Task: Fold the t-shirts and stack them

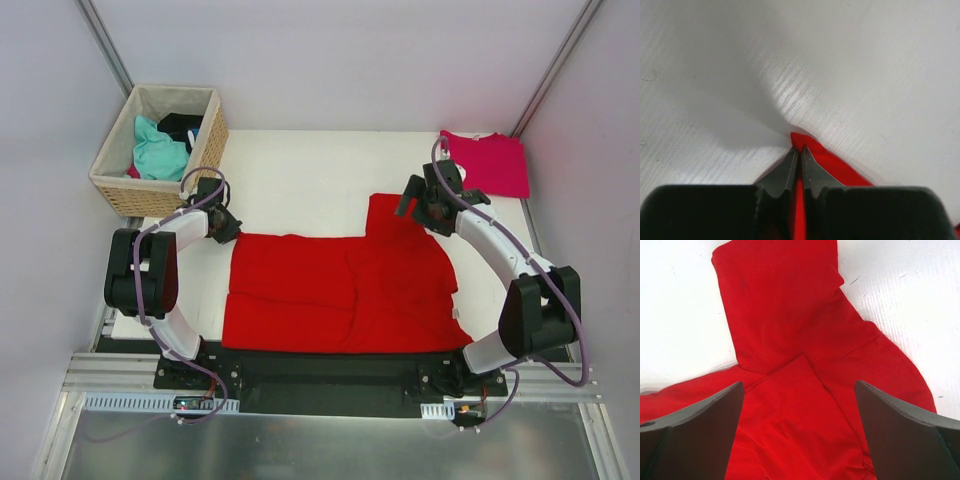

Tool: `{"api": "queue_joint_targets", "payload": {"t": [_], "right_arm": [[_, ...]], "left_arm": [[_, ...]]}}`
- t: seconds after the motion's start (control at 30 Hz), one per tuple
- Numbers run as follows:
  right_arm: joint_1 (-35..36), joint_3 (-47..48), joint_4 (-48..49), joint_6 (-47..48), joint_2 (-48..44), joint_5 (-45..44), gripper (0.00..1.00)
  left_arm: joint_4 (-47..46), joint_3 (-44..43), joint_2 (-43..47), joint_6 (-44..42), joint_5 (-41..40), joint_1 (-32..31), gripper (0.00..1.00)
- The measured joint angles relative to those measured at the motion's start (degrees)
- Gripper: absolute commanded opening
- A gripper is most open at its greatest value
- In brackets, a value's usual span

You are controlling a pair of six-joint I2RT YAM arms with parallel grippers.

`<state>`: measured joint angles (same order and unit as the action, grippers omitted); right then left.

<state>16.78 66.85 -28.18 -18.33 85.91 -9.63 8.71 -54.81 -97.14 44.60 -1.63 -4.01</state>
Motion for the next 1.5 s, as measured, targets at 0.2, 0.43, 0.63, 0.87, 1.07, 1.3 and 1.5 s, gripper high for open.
{"api": "queue_joint_targets", "payload": {"t": [0.2, 0.43, 0.63, 0.87, 1.07, 1.3, 1.5], "right_arm": [[-0.26, 0.09, 0.09, 0.15, 2.47, -1.01, 0.96], [-5.6, 2.75, 2.36, -0.04, 12.44, 1.62, 0.97], [-7.91, 6.29, 5.99, 0.15, 17.27, 3.72, 0.97], [-10.6, 12.83, 10.91, 0.37, 21.79, 9.01, 0.98], [-13.73, 16.02, 13.44, 0.26, 27.36, 12.44, 0.98], [-17.44, 17.97, 16.55, -1.38, 32.54, 18.78, 0.95], [-18.78, 20.35, 19.17, -2.27, 35.36, 22.53, 0.92]], "left_arm": [[-0.74, 0.48, 0.13, -0.02, 0.13, 0.0, 0.0], [-0.96, 3.17, 3.48, -0.02, 2.47, 0.76, 0.0], [-0.96, 5.09, 7.21, -0.02, 3.72, 0.74, 0.0], [-0.92, 5.7, 8.94, -0.02, 4.46, 0.7, 0.0], [-0.85, 5.7, 9.18, -0.02, 4.59, 0.61, 0.0], [-0.24, 5.31, 9.4, -0.04, 4.59, 0.61, 0.0], [0.26, 4.09, 9.4, -0.09, 4.59, 0.59, 0.0]]}}
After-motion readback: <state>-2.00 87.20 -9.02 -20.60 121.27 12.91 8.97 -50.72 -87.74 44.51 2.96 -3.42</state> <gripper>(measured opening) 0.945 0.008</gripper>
